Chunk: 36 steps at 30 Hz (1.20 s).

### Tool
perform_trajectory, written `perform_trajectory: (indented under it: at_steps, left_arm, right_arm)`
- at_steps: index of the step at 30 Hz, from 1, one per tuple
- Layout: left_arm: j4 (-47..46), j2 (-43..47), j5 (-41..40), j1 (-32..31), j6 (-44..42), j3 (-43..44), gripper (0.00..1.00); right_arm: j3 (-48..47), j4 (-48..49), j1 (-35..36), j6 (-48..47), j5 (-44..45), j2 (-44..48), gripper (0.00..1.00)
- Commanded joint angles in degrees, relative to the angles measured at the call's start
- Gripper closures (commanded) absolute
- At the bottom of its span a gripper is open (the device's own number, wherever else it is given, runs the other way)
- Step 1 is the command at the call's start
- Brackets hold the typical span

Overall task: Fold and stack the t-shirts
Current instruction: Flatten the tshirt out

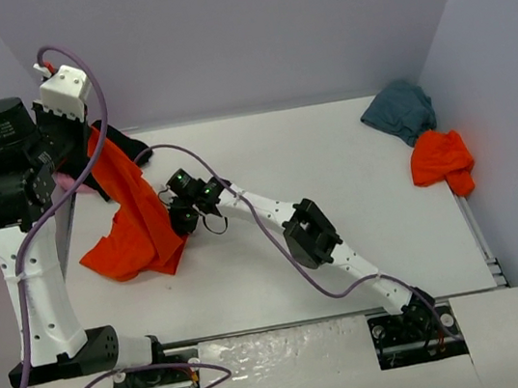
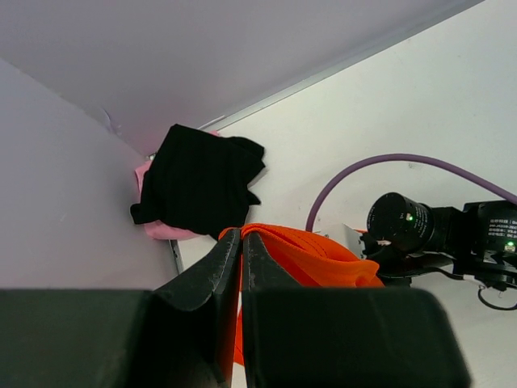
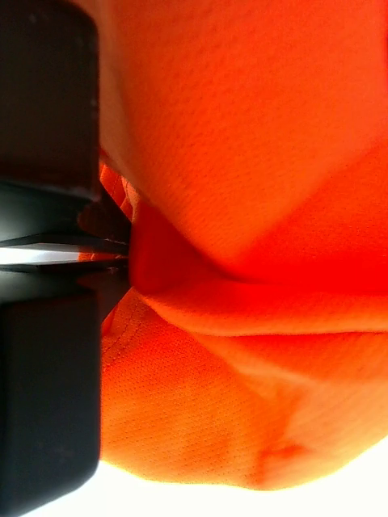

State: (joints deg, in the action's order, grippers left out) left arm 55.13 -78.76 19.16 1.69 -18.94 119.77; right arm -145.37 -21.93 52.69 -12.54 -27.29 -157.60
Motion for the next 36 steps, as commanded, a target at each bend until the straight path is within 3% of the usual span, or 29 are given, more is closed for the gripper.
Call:
perform_trajectory:
  at_steps: [1, 6, 11, 19, 30, 34, 36]
  left_arm:
    - [-3.3, 0.4, -0.2, 0.3, -0.1, 1.9, 1.0]
    - [-2.8, 0.2, -0.3, 0.4, -0.5, 2.3, 1.0]
    - [-2.1, 0.1, -0.3, 0.3, -1.1, 2.7, 1.0]
    - [-3.0, -1.0, 0.6, 0.3, -0.6, 2.0, 1.0]
    - [-4.4, -0.8, 3.1, 0.3, 0.3, -0.8, 1.0]
    - [-4.6, 0.1, 6.1, 0.4, 0.0, -3.4, 1.0]
    - [-4.4, 0.6, 7.1, 0.4, -0.3, -4.8, 1.0]
  right_arm:
    - [12.4, -4.8, -1.8, -3.8, 9.1, 5.3, 1.0]
    - [22.1, -4.9, -4.6, -6.0, 21.1, 10.6, 1.0]
    - [32.9, -5.2, -13.8, -4.6, 24.7, 16.2, 1.0]
    - [46.9, -5.3, -22.3, -10.4, 30.3, 31.9, 1.0]
    - [48.0, -6.4, -23.5, -14.0, 36.3, 50.6, 1.0]
    - [48.5, -7.0, -24.0, -15.8, 37.6, 53.6, 1.0]
    - [48.9, -7.7, -24.8, -15.5, 37.0, 54.8, 0.87]
